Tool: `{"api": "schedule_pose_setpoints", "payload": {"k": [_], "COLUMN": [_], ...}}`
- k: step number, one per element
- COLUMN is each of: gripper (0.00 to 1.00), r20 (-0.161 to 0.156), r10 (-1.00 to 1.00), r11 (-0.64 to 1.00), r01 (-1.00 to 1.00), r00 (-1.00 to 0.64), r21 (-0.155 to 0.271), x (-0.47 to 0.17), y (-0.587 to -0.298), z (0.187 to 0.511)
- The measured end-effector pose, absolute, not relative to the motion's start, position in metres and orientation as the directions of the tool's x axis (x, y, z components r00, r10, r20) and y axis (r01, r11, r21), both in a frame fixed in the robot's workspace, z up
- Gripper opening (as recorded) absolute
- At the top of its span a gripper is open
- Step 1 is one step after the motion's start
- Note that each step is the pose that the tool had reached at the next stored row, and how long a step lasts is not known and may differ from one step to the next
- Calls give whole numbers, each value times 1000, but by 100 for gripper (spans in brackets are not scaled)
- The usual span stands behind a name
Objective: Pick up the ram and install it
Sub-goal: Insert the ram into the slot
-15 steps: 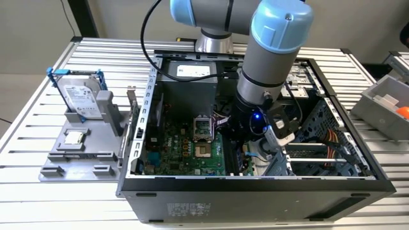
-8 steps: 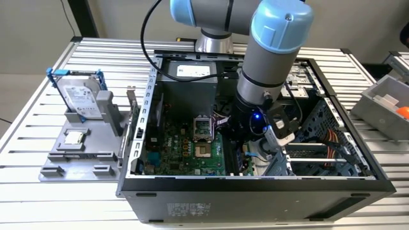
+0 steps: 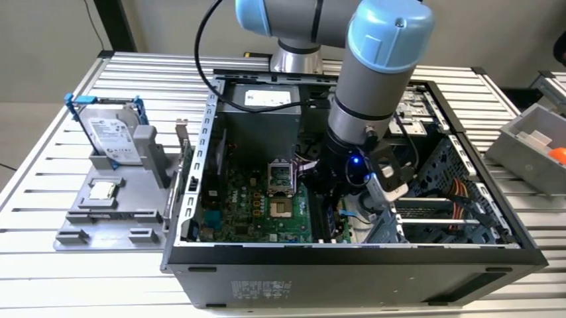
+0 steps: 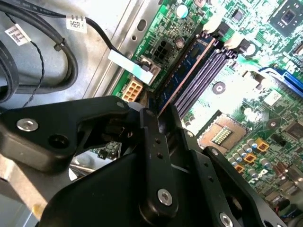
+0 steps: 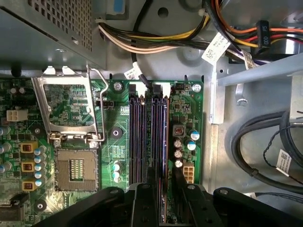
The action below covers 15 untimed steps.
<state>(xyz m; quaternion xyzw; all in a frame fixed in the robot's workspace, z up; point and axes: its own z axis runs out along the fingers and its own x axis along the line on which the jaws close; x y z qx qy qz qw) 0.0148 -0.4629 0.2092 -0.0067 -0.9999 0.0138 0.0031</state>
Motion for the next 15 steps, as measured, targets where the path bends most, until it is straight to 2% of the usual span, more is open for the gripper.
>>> {"api": "schedule_pose_setpoints", "payload": {"k": [15], "gripper": [100], "r20": [9], "r10": [13], "r11": [1000], "r01": [13], "r00": [-1000], "r21": [-27], "x": [15], "y": [-463], "z": [235]}}
